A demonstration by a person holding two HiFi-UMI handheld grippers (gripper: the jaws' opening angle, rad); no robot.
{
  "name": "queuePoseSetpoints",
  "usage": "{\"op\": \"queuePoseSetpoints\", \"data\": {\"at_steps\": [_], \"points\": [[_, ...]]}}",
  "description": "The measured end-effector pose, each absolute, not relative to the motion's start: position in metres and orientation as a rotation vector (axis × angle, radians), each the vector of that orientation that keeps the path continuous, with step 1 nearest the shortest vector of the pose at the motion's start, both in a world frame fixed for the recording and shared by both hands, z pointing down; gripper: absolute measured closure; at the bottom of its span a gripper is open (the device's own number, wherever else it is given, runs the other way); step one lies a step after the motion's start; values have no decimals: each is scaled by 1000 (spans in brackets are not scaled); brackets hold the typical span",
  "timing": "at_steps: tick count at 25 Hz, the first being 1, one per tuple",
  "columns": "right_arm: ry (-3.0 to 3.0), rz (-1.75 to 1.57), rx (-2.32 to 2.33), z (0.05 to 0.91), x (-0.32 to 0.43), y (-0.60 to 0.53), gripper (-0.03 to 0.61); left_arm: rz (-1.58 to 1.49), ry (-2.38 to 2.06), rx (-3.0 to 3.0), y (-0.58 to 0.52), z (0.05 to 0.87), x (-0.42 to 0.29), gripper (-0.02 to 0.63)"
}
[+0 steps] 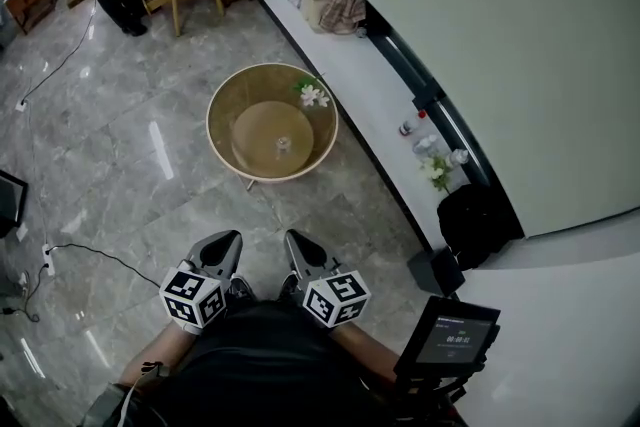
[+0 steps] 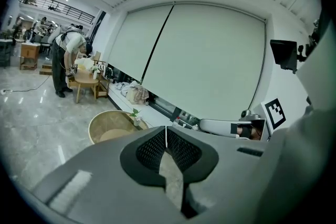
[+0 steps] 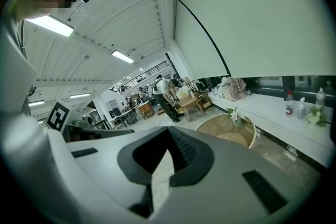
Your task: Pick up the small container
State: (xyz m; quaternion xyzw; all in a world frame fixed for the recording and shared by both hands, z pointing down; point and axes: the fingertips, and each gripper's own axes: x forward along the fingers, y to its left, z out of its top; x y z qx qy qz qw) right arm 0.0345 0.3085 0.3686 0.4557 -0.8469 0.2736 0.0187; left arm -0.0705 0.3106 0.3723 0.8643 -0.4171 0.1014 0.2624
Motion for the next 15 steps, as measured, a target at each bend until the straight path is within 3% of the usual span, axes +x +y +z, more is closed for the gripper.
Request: {"op": "queuePoseSetpoints", "data": {"at_steps": [15], "points": [[-2619, 953, 1372, 400, 96, 311, 581, 244, -1237, 2208, 320, 394, -34, 606]]}}
